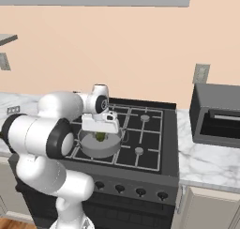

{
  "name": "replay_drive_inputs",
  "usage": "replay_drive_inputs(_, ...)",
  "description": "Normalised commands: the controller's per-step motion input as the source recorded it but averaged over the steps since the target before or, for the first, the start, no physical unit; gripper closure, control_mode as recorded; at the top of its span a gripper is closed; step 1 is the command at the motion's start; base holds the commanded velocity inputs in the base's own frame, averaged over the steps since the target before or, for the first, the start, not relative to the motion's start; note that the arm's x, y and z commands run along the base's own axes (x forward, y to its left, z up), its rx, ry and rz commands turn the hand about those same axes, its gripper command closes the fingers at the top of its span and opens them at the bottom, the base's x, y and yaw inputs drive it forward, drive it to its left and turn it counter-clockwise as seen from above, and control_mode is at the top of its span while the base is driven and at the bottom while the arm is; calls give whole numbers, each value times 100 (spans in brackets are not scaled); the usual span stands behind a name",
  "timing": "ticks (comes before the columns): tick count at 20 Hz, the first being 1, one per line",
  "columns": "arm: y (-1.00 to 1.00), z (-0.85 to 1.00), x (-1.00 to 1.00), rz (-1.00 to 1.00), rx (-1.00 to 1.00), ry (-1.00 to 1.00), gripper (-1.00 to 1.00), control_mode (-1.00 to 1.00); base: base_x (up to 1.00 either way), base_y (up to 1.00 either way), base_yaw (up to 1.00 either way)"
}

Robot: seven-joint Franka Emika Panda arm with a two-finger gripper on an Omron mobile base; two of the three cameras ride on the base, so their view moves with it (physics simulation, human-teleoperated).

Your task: Put the sweet potato and cucumber in the pot. Retrieve the spatula and lightly stir the vegetables in the pot.

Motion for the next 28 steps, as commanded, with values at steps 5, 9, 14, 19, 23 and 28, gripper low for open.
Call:
replay_drive_inputs(5, 0, -32, 0, 0, 0, -1, 100, -100, 0, 0, 0)
replay_drive_inputs(9, -1, -27, 8, 0, 0, 0, 100, -100, 0, 0, 0)
replay_drive_inputs(14, 0, -6, 13, 0, 0, 0, 100, -100, 0, 0, 0)
replay_drive_inputs(19, 0, 0, 24, 0, 0, 0, 100, -100, 0, 0, 0)
replay_drive_inputs(23, -3, -15, -1, 0, 0, 0, 100, -100, 0, 0, 0)
replay_drive_inputs(28, -2, 0, -3, 0, 0, 0, -100, -100, 0, 0, 0)
